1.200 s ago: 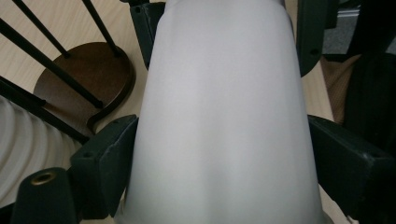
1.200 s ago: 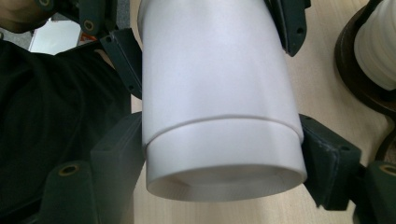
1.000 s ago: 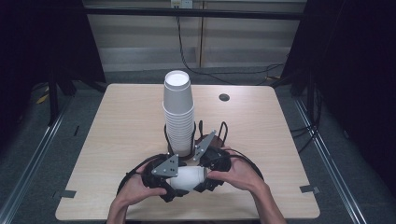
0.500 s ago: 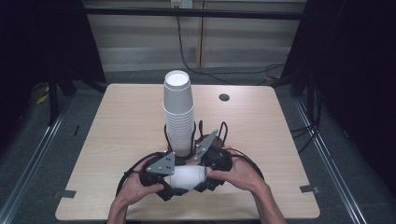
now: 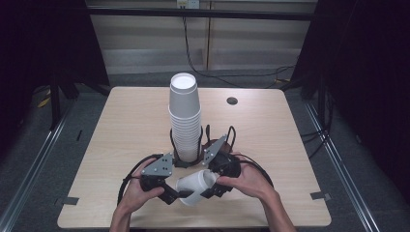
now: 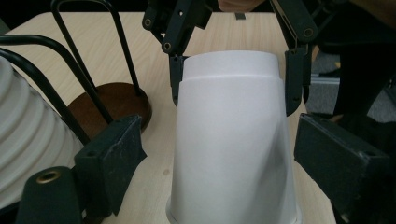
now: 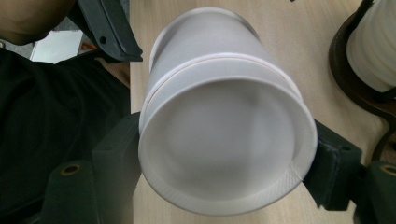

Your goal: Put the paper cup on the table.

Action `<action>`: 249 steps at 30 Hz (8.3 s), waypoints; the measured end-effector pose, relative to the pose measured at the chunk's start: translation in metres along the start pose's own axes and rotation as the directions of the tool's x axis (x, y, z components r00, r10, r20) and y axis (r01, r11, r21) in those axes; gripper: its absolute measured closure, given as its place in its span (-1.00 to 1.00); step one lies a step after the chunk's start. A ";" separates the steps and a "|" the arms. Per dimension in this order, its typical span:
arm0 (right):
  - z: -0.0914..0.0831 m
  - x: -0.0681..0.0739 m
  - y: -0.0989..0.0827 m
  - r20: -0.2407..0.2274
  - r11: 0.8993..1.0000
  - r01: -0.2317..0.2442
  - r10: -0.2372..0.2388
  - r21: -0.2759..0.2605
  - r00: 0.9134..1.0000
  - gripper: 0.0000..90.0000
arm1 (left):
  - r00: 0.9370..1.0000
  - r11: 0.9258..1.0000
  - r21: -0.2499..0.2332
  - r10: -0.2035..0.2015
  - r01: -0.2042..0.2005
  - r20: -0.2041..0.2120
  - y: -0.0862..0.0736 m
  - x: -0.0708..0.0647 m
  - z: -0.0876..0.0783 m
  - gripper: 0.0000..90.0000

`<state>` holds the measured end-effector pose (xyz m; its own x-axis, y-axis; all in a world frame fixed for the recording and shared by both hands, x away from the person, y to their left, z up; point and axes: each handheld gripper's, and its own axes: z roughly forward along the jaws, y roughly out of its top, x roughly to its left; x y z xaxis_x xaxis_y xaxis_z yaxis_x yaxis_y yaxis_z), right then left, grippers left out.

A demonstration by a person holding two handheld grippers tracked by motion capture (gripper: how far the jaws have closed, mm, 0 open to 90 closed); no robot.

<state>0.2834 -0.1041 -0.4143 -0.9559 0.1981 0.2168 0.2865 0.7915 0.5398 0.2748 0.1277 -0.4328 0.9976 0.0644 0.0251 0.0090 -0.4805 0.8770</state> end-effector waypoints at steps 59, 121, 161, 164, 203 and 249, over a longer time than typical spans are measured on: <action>0.004 -0.003 -0.072 -0.019 0.759 -0.083 0.093 -0.646 0.995 -0.47 | 0.981 0.934 -0.330 -0.175 0.139 -0.083 -0.036 -0.003 -0.019 -0.66; 0.010 0.003 -0.071 0.009 0.736 -0.005 0.015 -0.677 1.000 -0.69 | 0.987 0.934 -0.316 -0.157 0.163 0.046 -0.022 0.001 0.005 -0.77; 0.013 0.017 -0.136 0.439 0.585 0.075 0.511 -0.807 0.739 -0.71 | 0.961 0.972 -0.096 -0.228 0.214 -0.158 -0.031 0.021 -0.065 -0.78; 0.017 0.016 -0.143 0.442 0.573 0.073 0.540 -0.817 0.716 -0.71 | 0.959 0.974 -0.067 -0.223 0.214 -0.175 -0.030 0.025 -0.070 -0.78; 0.025 0.024 -0.153 0.509 0.531 0.196 0.544 -0.824 0.666 -0.71 | 0.876 0.888 0.254 -0.262 0.383 -0.404 -0.012 0.096 -0.102 -0.78; 0.025 0.024 -0.153 0.506 0.529 0.195 0.541 -0.826 0.672 -0.70 | 0.861 0.624 0.623 -0.176 0.472 -0.477 -0.014 0.150 -0.047 -0.87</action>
<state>0.2153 -0.2058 -0.5115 -0.5203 0.8536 0.0263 0.0184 -0.0196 0.9996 0.4211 0.1854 -0.4188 0.8248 0.5572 0.0966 0.5195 -0.8140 0.2597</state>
